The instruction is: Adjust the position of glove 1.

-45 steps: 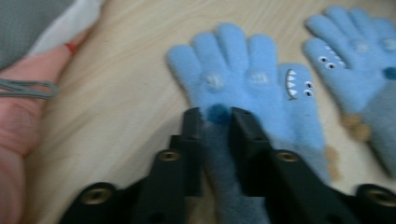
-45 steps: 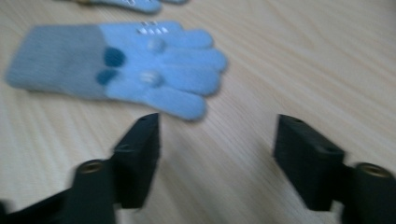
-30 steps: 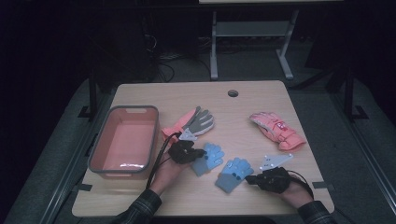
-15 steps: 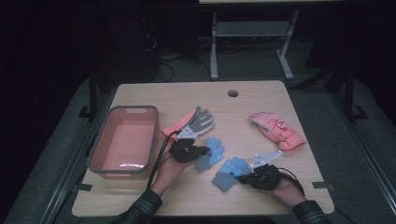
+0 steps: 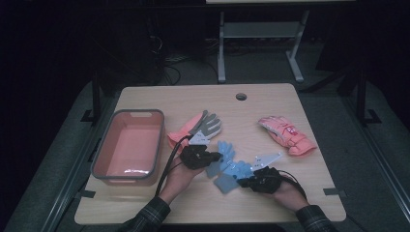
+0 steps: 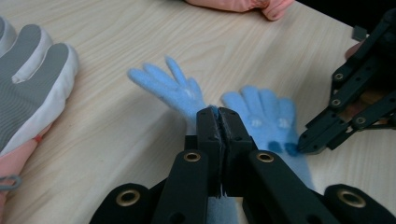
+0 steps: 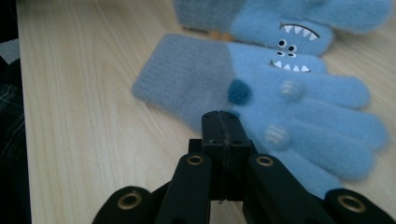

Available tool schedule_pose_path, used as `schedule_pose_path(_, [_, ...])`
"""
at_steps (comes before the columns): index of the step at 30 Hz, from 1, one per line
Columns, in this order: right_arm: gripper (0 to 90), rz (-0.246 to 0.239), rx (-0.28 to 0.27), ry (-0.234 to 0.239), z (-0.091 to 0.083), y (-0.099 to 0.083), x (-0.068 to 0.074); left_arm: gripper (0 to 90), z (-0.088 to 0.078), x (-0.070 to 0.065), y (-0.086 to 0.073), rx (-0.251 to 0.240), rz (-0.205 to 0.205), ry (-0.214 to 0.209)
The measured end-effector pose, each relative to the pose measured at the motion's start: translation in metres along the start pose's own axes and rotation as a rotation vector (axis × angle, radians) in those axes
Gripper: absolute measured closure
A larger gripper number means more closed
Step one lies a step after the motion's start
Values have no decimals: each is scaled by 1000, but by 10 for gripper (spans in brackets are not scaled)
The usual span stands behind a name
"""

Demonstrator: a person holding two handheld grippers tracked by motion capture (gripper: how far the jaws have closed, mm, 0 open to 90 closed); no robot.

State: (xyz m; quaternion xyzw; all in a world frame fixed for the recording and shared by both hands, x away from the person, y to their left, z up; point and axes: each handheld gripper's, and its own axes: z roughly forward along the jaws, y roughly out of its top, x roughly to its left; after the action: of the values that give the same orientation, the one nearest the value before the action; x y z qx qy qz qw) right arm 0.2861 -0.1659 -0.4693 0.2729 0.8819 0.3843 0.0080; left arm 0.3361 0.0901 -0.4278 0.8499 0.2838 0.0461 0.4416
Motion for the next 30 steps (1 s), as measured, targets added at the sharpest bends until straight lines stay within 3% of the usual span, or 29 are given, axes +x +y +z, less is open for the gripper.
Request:
schedule_pose_path(11, [899,0,4,6,7,8,2,882,-2,-16,6,-7,20,-52])
schedule_pose_path(15, [899,-7,2,10,10,11,2,882,0,-23,5,11,48,-33])
schedule_pose_path(17, [899,-18,11,7,12,13,2,882,2,-23,4,14,41,-36])
schedule_pose_path(26, [898,-10,19,7,12,12,2,880,17,-37,-2,48,31,-91])
schedule_pose_path(30, [898,-13,27,0,7,8,2,880,25,-42,-5,69,44,-85])
